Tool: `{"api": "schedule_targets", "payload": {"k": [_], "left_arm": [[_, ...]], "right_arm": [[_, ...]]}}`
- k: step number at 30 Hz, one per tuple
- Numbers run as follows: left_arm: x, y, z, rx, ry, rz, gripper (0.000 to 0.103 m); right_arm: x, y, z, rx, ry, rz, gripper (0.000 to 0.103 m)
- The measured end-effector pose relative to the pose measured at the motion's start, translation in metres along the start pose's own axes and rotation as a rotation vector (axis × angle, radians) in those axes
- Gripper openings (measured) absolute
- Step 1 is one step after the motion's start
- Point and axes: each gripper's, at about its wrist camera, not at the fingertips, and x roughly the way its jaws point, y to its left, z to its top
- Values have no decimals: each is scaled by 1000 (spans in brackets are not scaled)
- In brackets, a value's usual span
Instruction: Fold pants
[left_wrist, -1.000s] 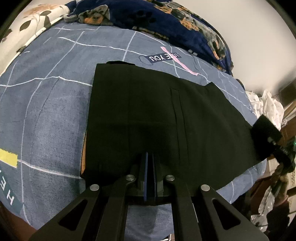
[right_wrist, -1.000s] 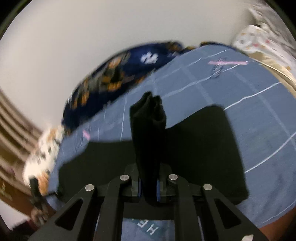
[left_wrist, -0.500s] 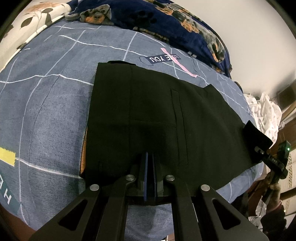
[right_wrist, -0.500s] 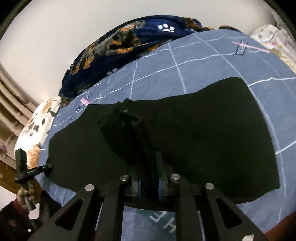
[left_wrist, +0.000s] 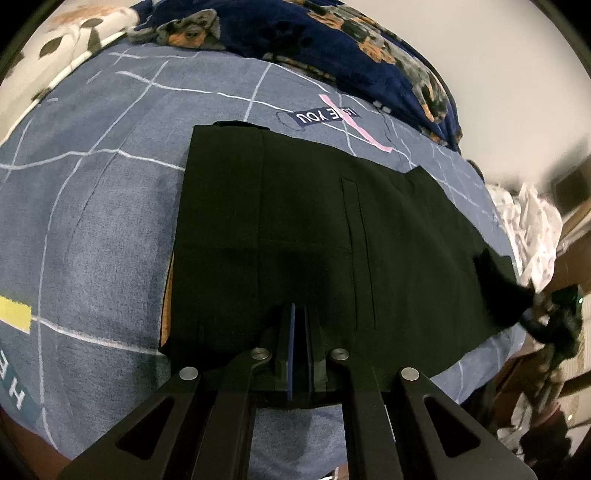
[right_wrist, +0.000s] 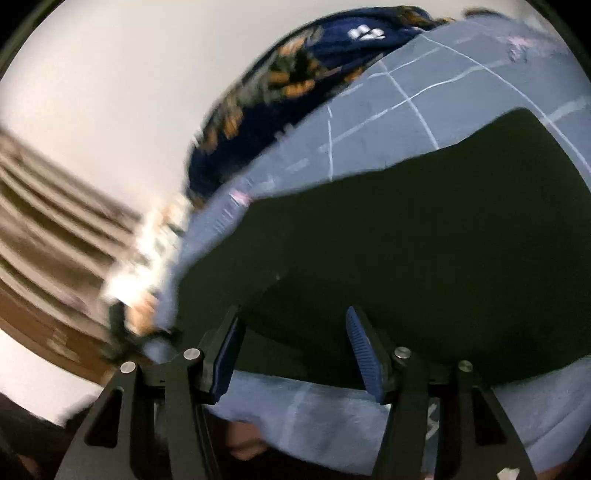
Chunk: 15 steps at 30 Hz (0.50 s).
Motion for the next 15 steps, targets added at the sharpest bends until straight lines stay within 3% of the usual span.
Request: {"api": "schedule_targets", "payload": {"k": [3,8,11,15], "left_arm": [[1,-13,-2,99,4,56,6],[2,-27,-2,169,23,94,13],[-1,-45,-1,188,46,29,13],[3,-102,1,316,75,-96,13]], "right_arm": [[-31,-21,5,128,-104,93,55],[-54,-44,-1,262,-172,206,55],[-55,-44,-8,277,-150,203,55],[-54,-44,-24,293,-109,201,55]]}}
